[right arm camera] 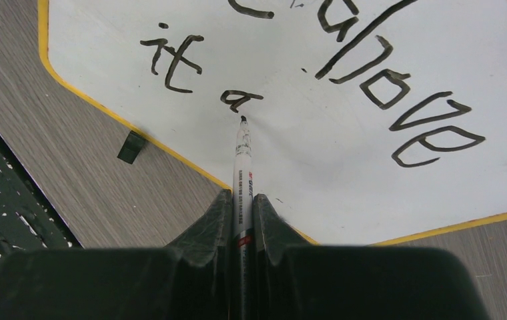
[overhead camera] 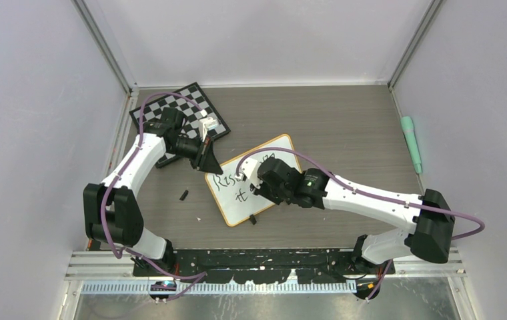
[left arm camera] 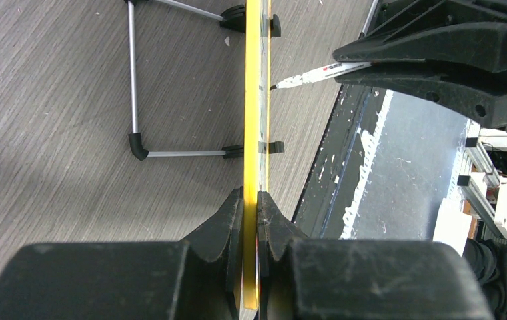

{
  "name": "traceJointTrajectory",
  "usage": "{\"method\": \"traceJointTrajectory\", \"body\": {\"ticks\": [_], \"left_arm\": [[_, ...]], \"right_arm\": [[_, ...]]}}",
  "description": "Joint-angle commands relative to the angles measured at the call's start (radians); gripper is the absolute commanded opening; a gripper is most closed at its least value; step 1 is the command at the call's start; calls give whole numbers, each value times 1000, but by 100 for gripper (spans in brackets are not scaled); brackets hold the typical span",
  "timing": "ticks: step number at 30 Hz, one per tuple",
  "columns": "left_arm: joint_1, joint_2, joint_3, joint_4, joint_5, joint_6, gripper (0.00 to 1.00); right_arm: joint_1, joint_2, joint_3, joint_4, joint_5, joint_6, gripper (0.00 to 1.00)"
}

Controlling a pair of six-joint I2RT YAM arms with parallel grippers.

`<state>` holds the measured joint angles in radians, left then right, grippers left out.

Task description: Write a sentence on the whiteboard

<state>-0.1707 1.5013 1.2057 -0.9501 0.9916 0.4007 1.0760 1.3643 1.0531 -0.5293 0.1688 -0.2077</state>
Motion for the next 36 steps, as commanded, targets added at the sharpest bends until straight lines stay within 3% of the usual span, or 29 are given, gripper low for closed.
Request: {"method": "traceJointTrajectory", "body": {"ticks": [1,17,36], "left_arm": [[-3,-3,28,6,-9,26,0],[-3,-5,30,2,-13,27,0],[-3,0,23,6,-13,33,0]], "right_arm": [[-6,-71,60,-15,18,-10,0],[-15,-17,72,61,110,-23,0],[-16,-4,-13,16,18,34,0]]}}
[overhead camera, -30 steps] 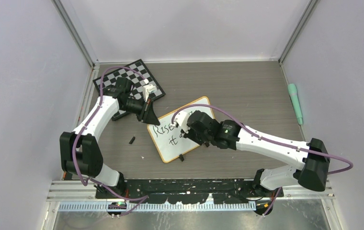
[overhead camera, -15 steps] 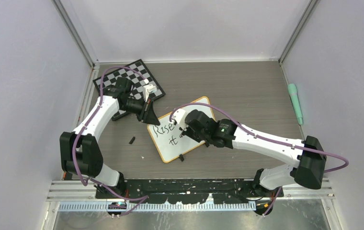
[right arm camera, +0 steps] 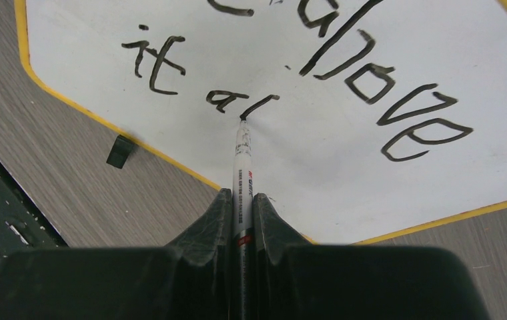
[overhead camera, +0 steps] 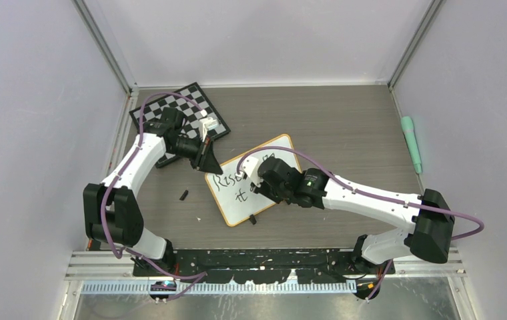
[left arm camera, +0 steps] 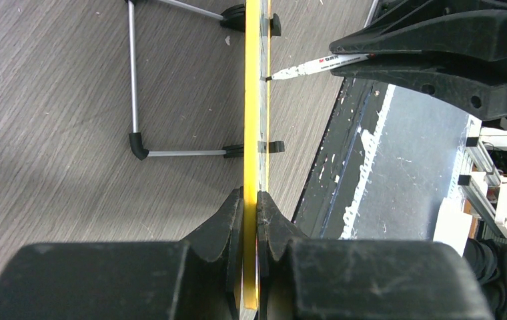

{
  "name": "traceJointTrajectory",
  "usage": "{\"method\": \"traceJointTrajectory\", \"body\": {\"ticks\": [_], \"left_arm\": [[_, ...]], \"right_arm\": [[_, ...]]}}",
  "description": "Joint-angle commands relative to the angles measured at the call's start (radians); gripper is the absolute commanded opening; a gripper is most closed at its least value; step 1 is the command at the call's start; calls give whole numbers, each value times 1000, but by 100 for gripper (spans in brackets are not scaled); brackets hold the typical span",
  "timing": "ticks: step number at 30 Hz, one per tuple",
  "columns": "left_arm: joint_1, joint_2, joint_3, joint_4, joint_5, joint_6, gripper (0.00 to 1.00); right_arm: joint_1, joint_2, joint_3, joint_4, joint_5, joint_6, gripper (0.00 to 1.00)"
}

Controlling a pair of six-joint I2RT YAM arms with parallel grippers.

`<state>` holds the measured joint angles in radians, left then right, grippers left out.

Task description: Write a sentence on the whiteboard

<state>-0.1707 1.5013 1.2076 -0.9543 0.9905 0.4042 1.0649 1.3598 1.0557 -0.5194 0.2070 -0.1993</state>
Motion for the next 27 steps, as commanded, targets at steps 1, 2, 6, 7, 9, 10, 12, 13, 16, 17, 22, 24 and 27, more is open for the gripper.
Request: {"method": "traceJointTrajectory", "body": {"ticks": [1,2,6,7,9,10,12,13,16,17,22,24,27], "left_arm": [[-3,0,21,10,-12,31,0],[-3,-1,21,11,-12,30,0],[-3,1,21,11,-11,30,0],[-3,2,21,11,-10,29,0],[-4,1,23,9,-10,29,0],[-3,2,23,9,-10,29,0],[-3,2,26,9,-8,27,0],[-3,3,27,9,-8,27,0],[-5,5,29,8,-8,28,0],[-4,4,29,7,-8,26,0],[-4,1,33,7,-9,27,0],[-4,2,31,8,-9,27,0],[-4,5,32,8,-11,28,0]], "right_arm": [[-5,-3,-18,4,-24,26,0],[-4,-6,-18,1,-25,26,0],[-4,-19,4,-23,-9,6,0],[-4,-27,13,-28,0,0,0],[-5,-43,35,-38,18,-10,0],[-4,-52,49,-42,20,-10,0],[-4,-65,70,-47,24,-12,0],[-5,-68,77,-47,26,-14,0],[-7,-66,91,-40,38,-20,0],[-8,-63,91,-35,41,-22,0],[-13,-37,88,-14,67,-34,0],[-13,-22,88,-6,77,-32,0],[-13,-13,78,10,86,-38,0]]}}
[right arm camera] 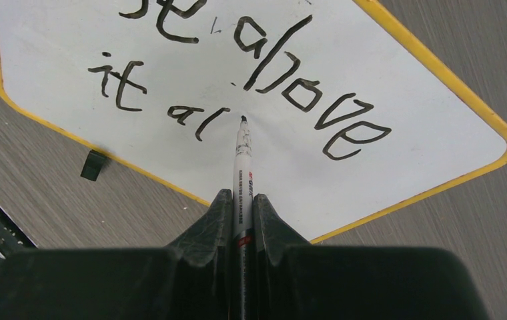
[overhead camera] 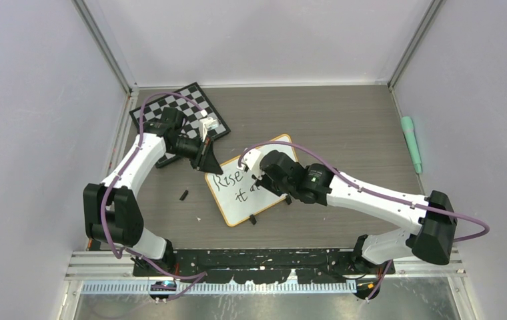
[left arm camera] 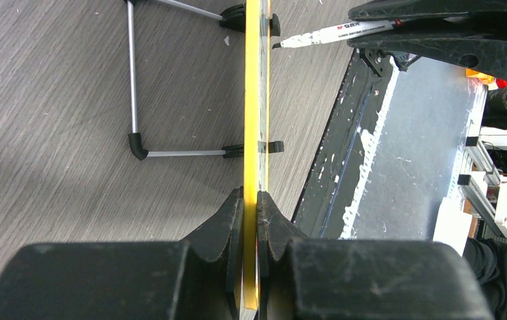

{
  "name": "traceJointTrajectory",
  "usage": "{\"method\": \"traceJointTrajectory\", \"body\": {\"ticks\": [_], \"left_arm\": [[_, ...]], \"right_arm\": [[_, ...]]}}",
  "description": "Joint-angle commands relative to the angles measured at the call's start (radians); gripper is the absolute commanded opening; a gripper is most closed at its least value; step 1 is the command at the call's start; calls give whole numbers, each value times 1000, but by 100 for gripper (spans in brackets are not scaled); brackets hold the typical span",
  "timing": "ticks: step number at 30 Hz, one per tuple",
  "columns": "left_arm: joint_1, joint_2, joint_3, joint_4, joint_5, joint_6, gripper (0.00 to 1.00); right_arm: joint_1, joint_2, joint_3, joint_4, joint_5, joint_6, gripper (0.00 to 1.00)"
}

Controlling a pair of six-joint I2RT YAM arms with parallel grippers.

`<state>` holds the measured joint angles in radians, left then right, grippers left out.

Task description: Write a sentence on the whiteboard

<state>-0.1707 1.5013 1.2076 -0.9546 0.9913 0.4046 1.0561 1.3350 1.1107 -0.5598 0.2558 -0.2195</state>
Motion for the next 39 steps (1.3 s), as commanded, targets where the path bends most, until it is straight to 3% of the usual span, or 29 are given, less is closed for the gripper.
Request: {"method": "traceJointTrajectory", "body": {"ticks": [1,20,39], "left_arm": [[-5,5,31,8,-12,30,0],[-5,4,31,5,-16,33,0],[-9,-4,38,-4,-19,31,0]], "right_arm": [[-4,13,18,54,36,-18,0],[-4,5,-80,12,-57,29,0],[-5,-51,-34,-36,13,-5,0]]}}
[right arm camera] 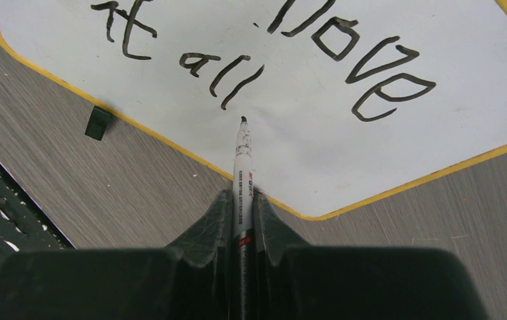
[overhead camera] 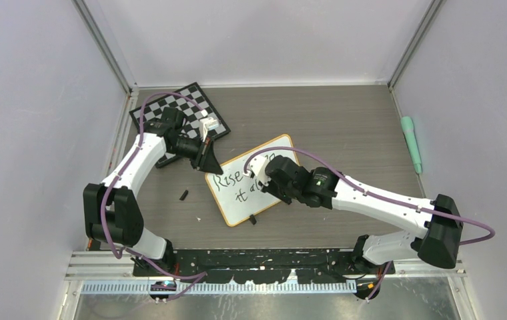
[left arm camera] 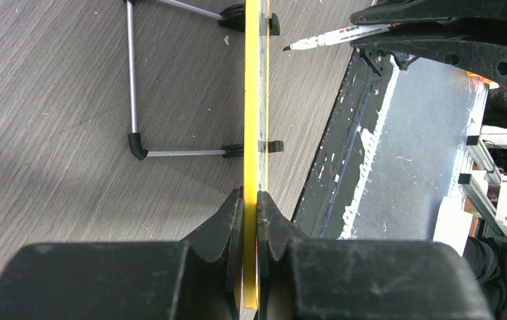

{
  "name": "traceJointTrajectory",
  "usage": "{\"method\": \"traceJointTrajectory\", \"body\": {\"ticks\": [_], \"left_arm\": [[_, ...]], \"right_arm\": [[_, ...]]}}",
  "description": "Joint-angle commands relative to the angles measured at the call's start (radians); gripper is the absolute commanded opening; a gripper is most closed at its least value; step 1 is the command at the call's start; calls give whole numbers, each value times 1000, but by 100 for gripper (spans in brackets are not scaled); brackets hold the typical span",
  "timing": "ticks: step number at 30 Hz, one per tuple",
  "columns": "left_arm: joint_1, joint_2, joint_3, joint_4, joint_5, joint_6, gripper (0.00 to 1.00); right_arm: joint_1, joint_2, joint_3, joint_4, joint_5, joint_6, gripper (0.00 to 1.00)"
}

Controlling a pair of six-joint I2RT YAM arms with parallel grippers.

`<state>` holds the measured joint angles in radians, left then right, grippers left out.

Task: Write a sentence on the whiteboard
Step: Write a sentence on the whiteboard, then pick up the pen cap from the center of the board.

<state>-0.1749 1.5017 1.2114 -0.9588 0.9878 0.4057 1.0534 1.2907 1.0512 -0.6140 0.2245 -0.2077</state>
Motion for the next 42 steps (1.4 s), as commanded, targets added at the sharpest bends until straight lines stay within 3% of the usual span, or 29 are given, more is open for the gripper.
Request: {"method": "traceJointTrajectory", "body": {"ticks": [1,18,19,25,31,36,42], "left_arm": [[-4,-3,34,0,-16,30,0],[-6,-7,28,5,-25,30,1],[-6,-7,28,4,-26,30,4],[-7,-22,58,-10,-29,10,47],[8,-46,221,-74,-30,-49,75],[124,-82,391,-188,-52,-37,84],[353,-149,300,-257,-235,84,83]], "right_arm": [[-2,-2,20,27,52,-23,0],[-2,58,-27,83,85,-51,0],[-1,51,-16,72,78,-47,0],[-1,-47,90,-20,-23,-24,0],[-14,-144,171,-65,-62,-14,0],[-148,-226,176,-53,-109,43,0],[-337,-304,174,-57,-175,116,0]]}}
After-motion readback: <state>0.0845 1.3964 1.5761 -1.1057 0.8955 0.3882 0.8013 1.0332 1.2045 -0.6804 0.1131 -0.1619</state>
